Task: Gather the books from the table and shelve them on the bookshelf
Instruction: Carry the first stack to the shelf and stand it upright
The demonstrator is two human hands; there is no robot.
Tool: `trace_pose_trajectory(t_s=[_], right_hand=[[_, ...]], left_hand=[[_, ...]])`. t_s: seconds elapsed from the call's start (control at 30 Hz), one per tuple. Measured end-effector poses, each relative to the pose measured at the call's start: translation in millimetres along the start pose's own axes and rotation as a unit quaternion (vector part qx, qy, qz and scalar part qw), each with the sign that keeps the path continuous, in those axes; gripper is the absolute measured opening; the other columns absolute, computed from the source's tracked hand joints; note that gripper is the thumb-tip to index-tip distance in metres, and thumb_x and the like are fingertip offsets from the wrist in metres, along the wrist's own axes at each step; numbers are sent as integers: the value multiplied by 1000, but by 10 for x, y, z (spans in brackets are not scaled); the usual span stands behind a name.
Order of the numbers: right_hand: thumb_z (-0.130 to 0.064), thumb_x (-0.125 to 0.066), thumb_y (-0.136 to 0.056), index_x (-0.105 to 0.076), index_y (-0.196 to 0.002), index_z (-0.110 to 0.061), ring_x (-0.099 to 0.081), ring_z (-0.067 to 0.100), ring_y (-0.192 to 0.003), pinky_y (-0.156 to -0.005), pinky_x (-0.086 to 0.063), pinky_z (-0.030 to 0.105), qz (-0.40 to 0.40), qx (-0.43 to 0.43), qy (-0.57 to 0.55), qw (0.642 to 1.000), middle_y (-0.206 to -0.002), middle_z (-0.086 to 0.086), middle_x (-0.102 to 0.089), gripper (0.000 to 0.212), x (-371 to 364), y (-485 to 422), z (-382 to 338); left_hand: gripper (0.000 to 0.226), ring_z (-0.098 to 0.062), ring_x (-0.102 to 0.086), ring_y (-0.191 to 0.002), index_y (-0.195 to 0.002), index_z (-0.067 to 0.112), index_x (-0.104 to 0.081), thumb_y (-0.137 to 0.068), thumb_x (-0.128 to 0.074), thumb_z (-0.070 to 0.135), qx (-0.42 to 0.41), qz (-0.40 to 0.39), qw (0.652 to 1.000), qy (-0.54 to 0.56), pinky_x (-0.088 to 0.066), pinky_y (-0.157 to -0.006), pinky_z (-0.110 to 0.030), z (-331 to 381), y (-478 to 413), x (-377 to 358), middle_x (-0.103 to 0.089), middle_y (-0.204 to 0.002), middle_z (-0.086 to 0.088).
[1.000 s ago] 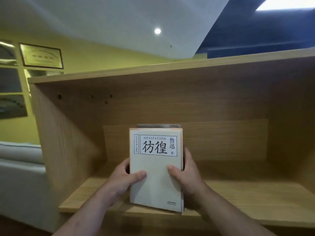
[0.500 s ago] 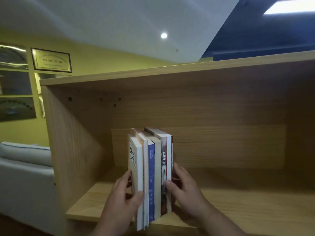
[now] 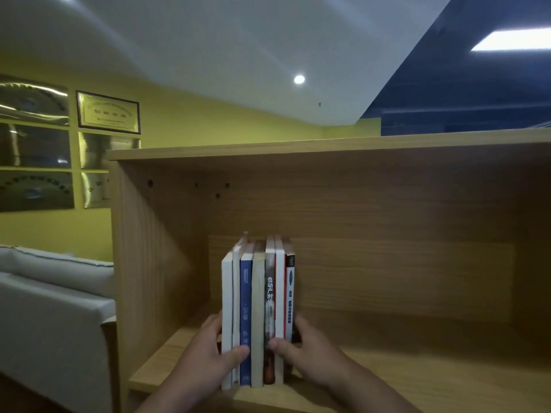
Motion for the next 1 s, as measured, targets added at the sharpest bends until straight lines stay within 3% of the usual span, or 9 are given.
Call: trace_pose_trajectory(t_s=[0.07, 0.17, 0.33, 0.5, 0.67, 0.73, 0.8, 0.9, 1.0], right_hand=[[-50, -76, -83, -37, -145, -51, -62, -8, -108, -96, -53, 25, -3, -1, 13, 1000, -116, -27, -67, 74, -78, -101, -7], [-44, -78, -84, -34, -144, -55, -60, -24, -91, -71, -48, 6, -2, 9, 18, 1000, -102, -41, -66, 75, -198, -267, -2], [-44, -81, -79, -48, -135, -50, -66, -16, -96, -68, -54, 9, 16, 3, -2, 1000, -111, -28, -71, 65, -305, -569, 20], [-48, -75, -82, -39, -140, -55, -63, -22, -91, -68, -48, 5, 27, 24, 36, 999, -100, -41, -68, 68, -435, -853, -88], [-62, -69, -77, -23, -116, -88, -55, -31, -93, -72, -43, 4, 63, 53, 60, 995, -102, -56, -57, 66, -489, -988, -152], [-61, -68, -80, -17, -133, -81, -56, -25, -97, -74, -42, 4, 61, 58, 75, 994, -107, -46, -59, 77, -509, -995, -139], [-53, -69, -86, -12, -151, -62, -54, -16, -104, -81, -42, 6, 48, 58, 81, 994, -117, -37, -55, 86, -543, -1016, -96], [-47, -68, -91, -11, -157, -51, -52, -6, -116, -94, -43, 14, 41, 56, 84, 994, -129, -28, -53, 88, -559, -1025, -94], [-47, -70, -88, -10, -151, -60, -53, -8, -115, -82, -43, 6, 40, 43, 96, 994, -118, -33, -53, 87, -546, -1027, -58]], left_hand=[[55, 4, -60, -96, -110, 61, -43, -83, -75, 25, 7, 15, 1000, 15, -52, -59, -12, -65, -42, 75, -63, -110, 20], [55, -1, -62, -101, -122, 54, -43, -89, -68, 18, 23, 28, 998, 48, -55, -69, -19, -159, -76, 151, -64, -112, 15], [47, -12, -63, -113, -126, 46, -49, -93, -62, 16, 50, 19, 995, 84, -56, -95, -44, -236, -190, 251, -68, -118, 7], [44, -9, -63, -108, -124, 47, -50, -95, -58, 14, 74, 46, 988, 125, -55, -89, -38, -351, -340, 369, -67, -115, 9], [46, -6, -60, -100, -132, 38, -49, -96, -56, 11, 99, 100, 978, 155, -50, -72, -26, -524, -486, 437, -65, -113, 10], [49, -9, -60, -102, -139, 32, -45, -97, -55, 9, 97, 118, 978, 144, -51, -74, -26, -544, -475, 472, -64, -117, 7], [56, -8, -58, -108, -147, 28, -35, -98, -55, 11, 77, 137, 983, 97, -53, -78, -25, -491, -419, 532, -59, -127, 6], [82, -8, -36, -138, -157, 30, -13, -93, -63, 29, 36, 172, 977, -117, -41, -110, -35, -318, -161, 696, -32, -156, 8], [77, -13, -37, -130, -148, 30, -35, -81, -70, 43, -143, 307, 893, -298, -43, -101, -50, 120, 274, 1073, -43, -143, 3]])
Point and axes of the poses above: each hand's wrist, its own y-axis away from the middle knuckle, its own x-axis out of the back of the hand, z = x × y, the point moved 10 cm from there along -y, towards the middle knuckle
